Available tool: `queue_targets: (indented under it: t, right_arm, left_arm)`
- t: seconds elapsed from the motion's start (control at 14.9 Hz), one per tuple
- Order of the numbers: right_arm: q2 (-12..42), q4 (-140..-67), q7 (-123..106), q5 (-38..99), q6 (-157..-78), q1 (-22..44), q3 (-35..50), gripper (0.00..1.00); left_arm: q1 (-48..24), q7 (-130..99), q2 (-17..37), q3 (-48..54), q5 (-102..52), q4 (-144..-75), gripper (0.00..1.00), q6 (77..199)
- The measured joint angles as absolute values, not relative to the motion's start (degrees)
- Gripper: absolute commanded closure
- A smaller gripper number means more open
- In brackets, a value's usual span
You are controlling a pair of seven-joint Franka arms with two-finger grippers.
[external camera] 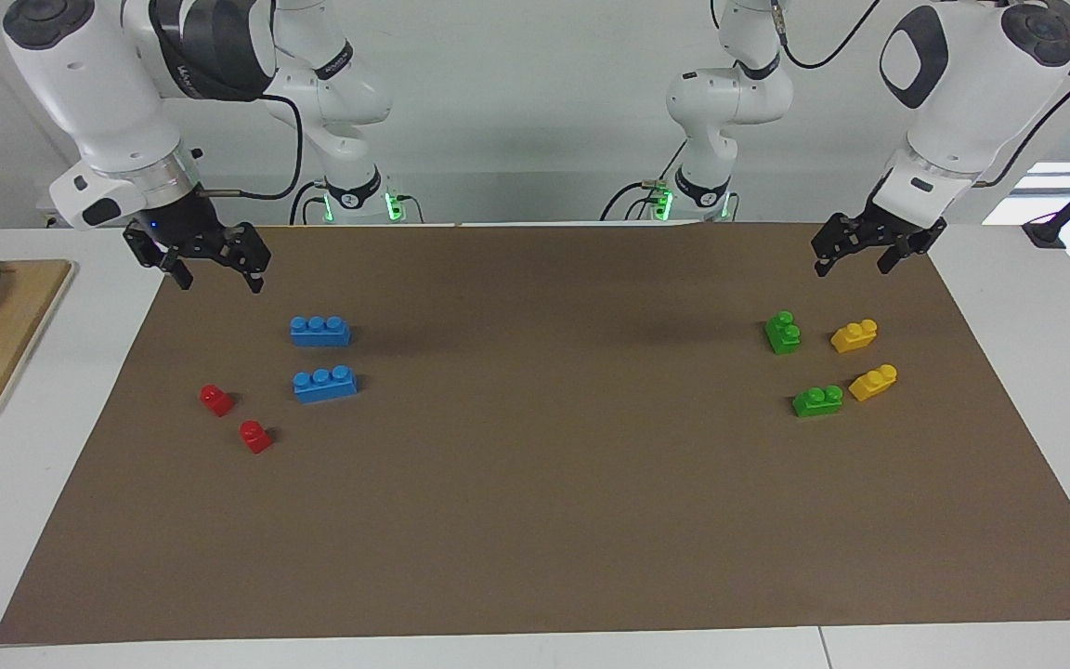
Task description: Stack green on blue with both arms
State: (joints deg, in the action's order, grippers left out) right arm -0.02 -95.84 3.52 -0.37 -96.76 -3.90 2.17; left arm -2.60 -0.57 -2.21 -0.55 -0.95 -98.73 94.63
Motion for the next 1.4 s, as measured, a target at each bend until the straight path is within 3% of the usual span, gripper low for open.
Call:
queue_targets:
  t: [1.4]
  right_arm:
    - [-0.02,-95.84,3.52,-0.37,-96.76,-3.95,2.01,0.01]
  left_arm:
    - [-2.66,-1.83,-2.37,-0.25,-0.95,-98.73,0.0,95.06]
